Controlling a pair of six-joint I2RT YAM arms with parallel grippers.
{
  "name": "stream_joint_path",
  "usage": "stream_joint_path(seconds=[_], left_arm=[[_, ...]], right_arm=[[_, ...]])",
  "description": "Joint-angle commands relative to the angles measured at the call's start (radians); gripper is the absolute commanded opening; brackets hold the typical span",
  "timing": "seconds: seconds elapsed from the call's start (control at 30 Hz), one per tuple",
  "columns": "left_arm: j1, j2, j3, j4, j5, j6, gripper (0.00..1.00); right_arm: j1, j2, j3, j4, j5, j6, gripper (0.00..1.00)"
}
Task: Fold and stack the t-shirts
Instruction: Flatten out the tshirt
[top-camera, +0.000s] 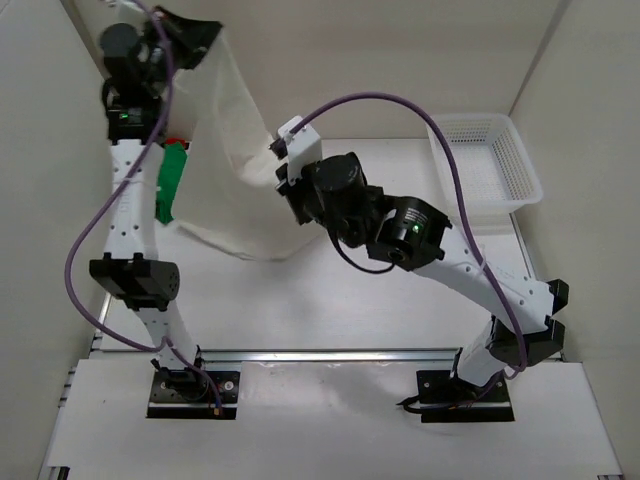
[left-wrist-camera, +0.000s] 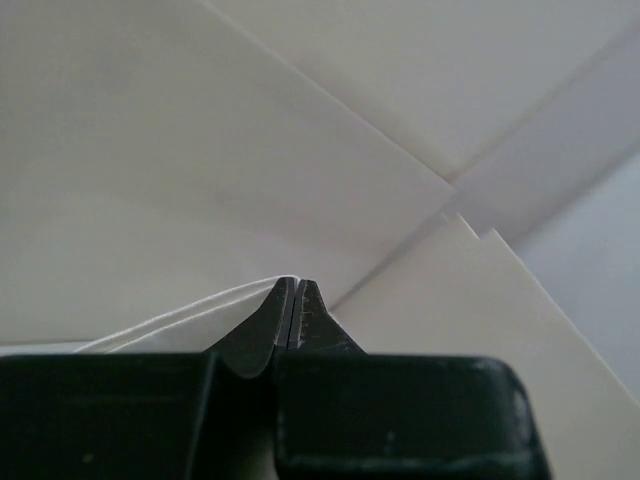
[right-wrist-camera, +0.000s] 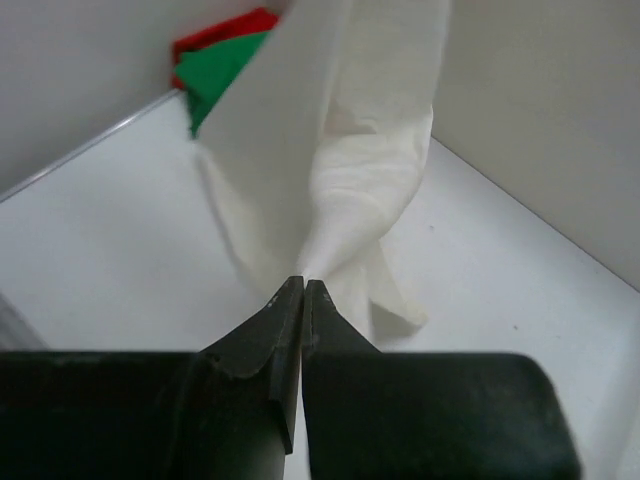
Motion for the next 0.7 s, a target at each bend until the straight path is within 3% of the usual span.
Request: stream_joint_path(seconds=[0.0, 0.13, 0.23, 0.3, 0.47, 0.6, 0.67], left_arm=[[-0.215, 0.109, 0.058, 0.074, -0.075, 0.077, 0.0], [-0.358, 0.248, 0.254, -0.007, -0.117, 0.12, 0.0], [-0.382, 0.104, 0.143, 0.081, -0.23, 0.192, 0.0], [-0.325, 0.001, 0.0, 0.161, -0.22, 0.15, 0.0], [-0.142, -0.157, 0.009, 0.102, -0.151, 0.14, 0.0], [-0.089, -0.265, -0.111, 0.096, -0.184, 0.195, 0.0], [-0.064, -0.259, -0.064, 0.061, -0.166, 0.186, 0.0]], right_arm=[[0.057, -0.072, 0.118, 0.036, 0.04, 0.021, 0.0], [0.086, -0.11, 0.104, 0.038, 0.049, 0.046, 0.0], [0.123, -0.116, 0.096, 0.045, 0.121, -0.026, 0.0], [0.125, -0.111, 0.106, 0.05, 0.09, -0.035, 0.0], [0.174, -0.023, 0.23, 0.044, 0.013, -0.073, 0.0], [0.194, 0.081, 0.317, 0.082, -0.044, -0.06, 0.0], [0.2, 0.135, 0.383, 0.102, -0.084, -0.051, 0.0]])
